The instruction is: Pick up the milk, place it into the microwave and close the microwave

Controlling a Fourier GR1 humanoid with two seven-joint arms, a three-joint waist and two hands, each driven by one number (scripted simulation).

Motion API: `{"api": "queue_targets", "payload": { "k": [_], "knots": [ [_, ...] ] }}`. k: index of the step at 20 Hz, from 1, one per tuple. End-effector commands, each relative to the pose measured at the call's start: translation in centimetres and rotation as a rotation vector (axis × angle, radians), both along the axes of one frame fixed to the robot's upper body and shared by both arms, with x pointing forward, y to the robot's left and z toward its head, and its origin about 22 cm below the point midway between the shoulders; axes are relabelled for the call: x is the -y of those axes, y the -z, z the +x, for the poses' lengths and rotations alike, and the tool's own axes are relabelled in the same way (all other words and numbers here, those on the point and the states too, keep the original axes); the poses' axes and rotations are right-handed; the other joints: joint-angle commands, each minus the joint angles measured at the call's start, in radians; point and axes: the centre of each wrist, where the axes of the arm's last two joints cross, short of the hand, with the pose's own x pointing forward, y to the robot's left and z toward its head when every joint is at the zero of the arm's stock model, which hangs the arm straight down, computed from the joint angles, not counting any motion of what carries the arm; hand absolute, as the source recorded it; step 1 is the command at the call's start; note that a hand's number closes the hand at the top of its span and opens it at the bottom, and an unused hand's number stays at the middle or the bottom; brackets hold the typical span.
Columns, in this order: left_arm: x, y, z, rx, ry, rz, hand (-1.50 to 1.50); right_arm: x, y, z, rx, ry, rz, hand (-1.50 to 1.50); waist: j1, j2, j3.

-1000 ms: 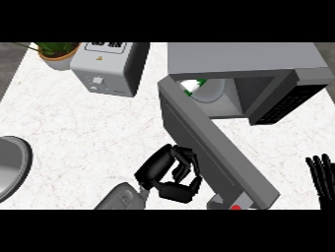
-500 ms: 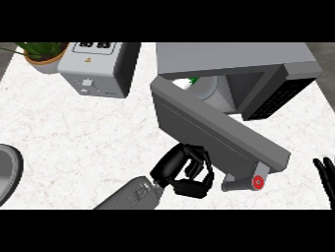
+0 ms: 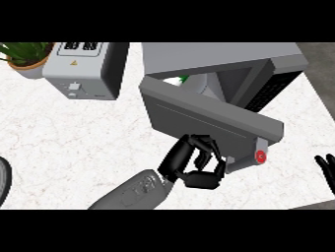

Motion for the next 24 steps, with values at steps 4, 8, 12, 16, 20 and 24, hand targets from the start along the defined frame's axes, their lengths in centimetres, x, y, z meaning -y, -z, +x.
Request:
{"api": "queue_targets", "payload": {
  "k": [4, 8, 12, 16, 20, 24],
  "knots": [
    [1.2, -2.7, 1.6, 0.019, -0.193, -0.093, 1.5, 0.4, -2.6, 0.8, 0.034, -0.041, -0.061, -1.5, -0.032, 0.006, -0.001],
    [1.6, -3.9, 3.0, 0.009, -0.254, -0.078, -1.5, 1.2, -4.0, 1.4, 0.077, -0.024, -0.076, -1.5, -0.058, 0.013, 0.001],
    [1.8, -4.7, 4.1, -0.009, -0.315, -0.07, -1.5, 2.1, -5.1, 2.0, 0.104, -0.026, -0.129, -1.5, -0.082, 0.019, 0.002],
    [1.6, -5.2, 5.1, -0.042, -0.388, -0.084, -1.5, 4.0, -9.9, 2.7, 0.275, 0.107, -0.397, 1.5, -0.106, 0.025, -0.003],
    [1.7, -6.7, 6.2, -0.051, -0.443, -0.15, -1.5, 4.2, -10.8, 3.1, 0.31, 0.14, -0.445, 1.5, -0.111, 0.035, -0.001],
    [2.0, -7.5, 6.5, -0.054, -0.461, -0.184, -1.5, 4.8, -11.2, 3.7, 0.323, 0.164, -0.462, 1.5, -0.105, 0.041, 0.003]
  ]
}}
